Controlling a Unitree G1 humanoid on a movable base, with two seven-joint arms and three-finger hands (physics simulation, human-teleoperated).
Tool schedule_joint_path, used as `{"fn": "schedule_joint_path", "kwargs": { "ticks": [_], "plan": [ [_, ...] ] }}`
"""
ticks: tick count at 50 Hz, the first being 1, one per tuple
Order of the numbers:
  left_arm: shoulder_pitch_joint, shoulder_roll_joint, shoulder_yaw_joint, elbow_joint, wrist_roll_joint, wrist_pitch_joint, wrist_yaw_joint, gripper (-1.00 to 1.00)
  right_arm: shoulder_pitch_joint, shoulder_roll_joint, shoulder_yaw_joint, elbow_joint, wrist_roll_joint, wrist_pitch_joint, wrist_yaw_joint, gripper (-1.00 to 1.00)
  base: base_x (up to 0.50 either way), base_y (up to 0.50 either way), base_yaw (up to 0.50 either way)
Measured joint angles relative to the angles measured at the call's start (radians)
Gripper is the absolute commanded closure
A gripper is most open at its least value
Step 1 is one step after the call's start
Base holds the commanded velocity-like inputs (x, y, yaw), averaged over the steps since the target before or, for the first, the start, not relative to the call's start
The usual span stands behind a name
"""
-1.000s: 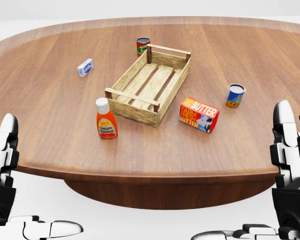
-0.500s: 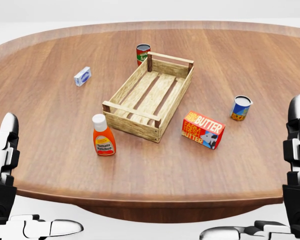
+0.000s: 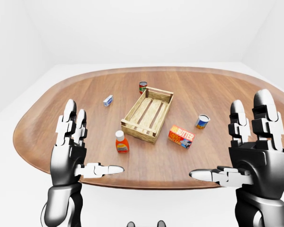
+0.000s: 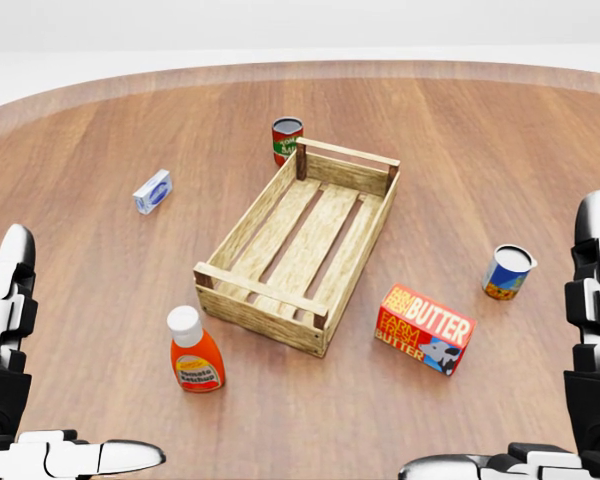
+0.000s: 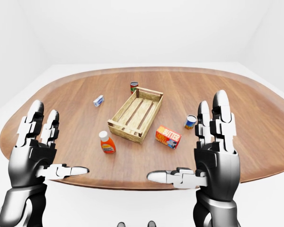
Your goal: Pick up the butter and put it in the tray.
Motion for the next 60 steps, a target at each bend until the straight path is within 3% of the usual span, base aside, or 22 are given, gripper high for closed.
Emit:
{"fn": "schedule_joint_path", "kwargs": {
  "ticks": [50,60],
  "plan": [
    [-0.004,0.0,0.005,0.0,-0.003,0.0,-0.001,-1.0,-0.013,0.0,-0.012,0.019,0.001,0.0,-0.007,-1.0,0.43,-0.01,0.0],
    [-0.007,0.001,0.008,0.004,-0.003,0.0,-0.001,-1.0,-0.023,-0.006,-0.024,0.05,-0.014,0.0,-0.004,-1.0,0.04,0.0,0.0]
  ]
}}
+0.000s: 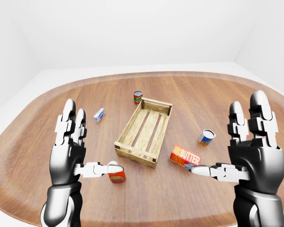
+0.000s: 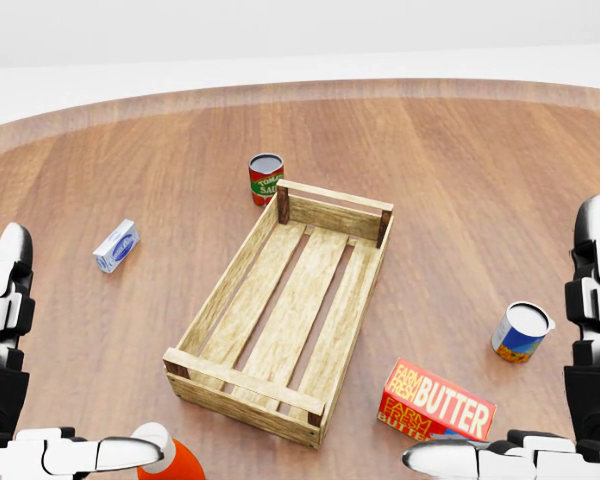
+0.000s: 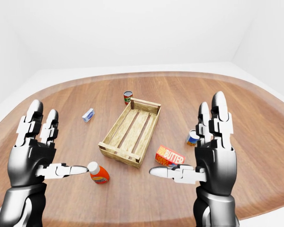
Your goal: Pick up the butter and put it in the tray.
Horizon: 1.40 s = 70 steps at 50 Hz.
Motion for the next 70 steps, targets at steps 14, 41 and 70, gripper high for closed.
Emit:
{"fn": "schedule_joint_path", "kwargs": {
  "ticks": [14,41,70],
  "plan": [
    [-0.007,0.001,0.001,0.013,0.002,0.0,0.004,-1.0,-0.04,-0.034,-0.162,-0.066,-0.071,0.0,0.109,-1.0,0.0,0.0,0.0],
    [-0.01,0.002,0.004,0.016,0.003,0.0,0.008,-1.0,-0.082,-0.108,-0.419,0.223,-0.316,0.0,0.388,-1.0,0.0,0.0,0.0],
    [-0.008,0.001,0.015,-0.003,-0.006,0.0,0.004,-1.0,-0.128,-0.204,-0.399,0.596,-0.39,0.0,0.368,-1.0,0.0,0.0,0.0]
  ]
}}
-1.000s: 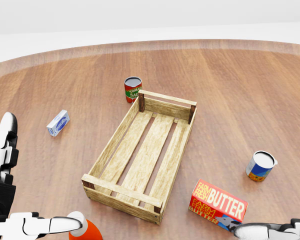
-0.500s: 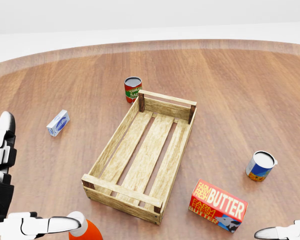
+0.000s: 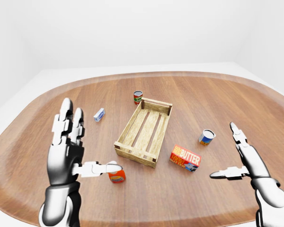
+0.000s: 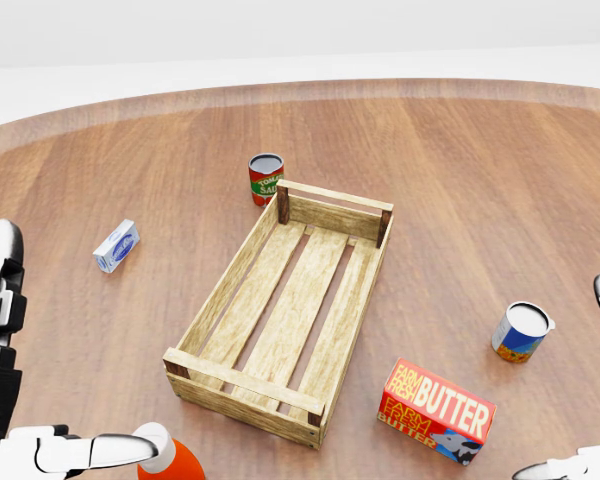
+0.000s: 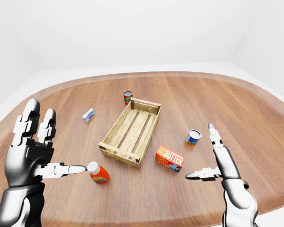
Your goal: Pick up the butter and put it in the tray.
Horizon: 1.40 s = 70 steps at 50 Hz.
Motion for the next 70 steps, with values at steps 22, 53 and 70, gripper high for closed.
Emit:
{"fn": "schedule_joint_path", "kwargs": {
  "ticks": [22,53,70],
  "plan": [
    [-0.001,0.0,0.003,-0.004,-0.002,0.0,-0.001,-1.0,-0.102,-0.075,0.084,0.269,0.008,-0.01,-0.088,-1.0,0.0,0.0,0.0],
    [-0.003,0.0,0.005,-0.004,-0.003,0.0,-0.003,-1.0,-0.268,-0.158,0.211,0.641,0.036,-0.076,-0.188,-1.0,0.0,0.0,0.0],
    [-0.007,0.001,0.009,-0.001,-0.005,0.0,-0.002,-1.0,-0.396,-0.194,0.279,0.926,0.049,-0.164,-0.239,-1.0,0.0,0.0,0.0]
  ]
}}
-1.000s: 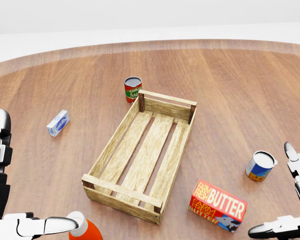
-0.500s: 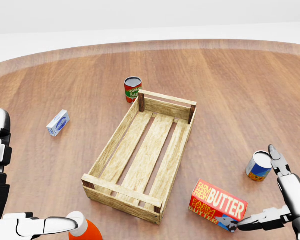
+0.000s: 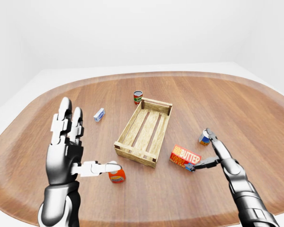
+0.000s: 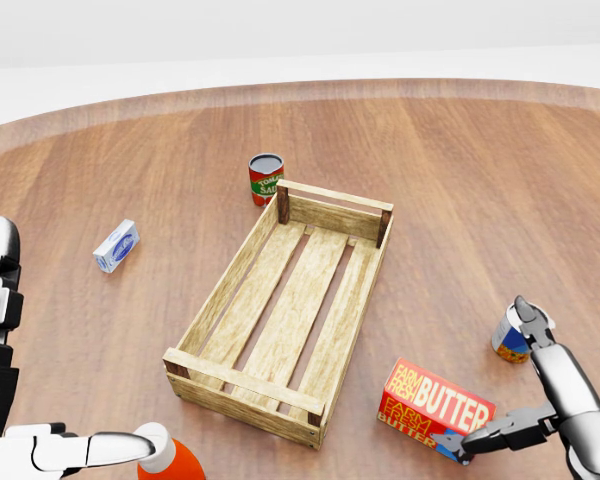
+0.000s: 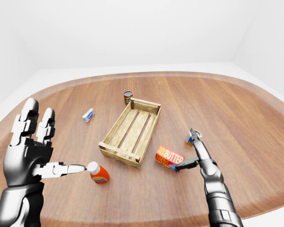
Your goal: Pick up the butter and put it in the tray.
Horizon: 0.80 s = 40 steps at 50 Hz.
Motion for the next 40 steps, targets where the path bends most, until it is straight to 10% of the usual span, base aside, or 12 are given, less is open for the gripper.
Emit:
{"fn": "schedule_joint_path", "kwargs": {
  "ticks": [40],
  "plan": [
    [-0.005,0.001,0.006,-0.001,-0.004,0.0,0.0,-1.0,-0.059,0.017,0.076,0.163,-0.051,-0.01,-0.019,-1.0,0.0,0.0,0.0]
  ]
}}
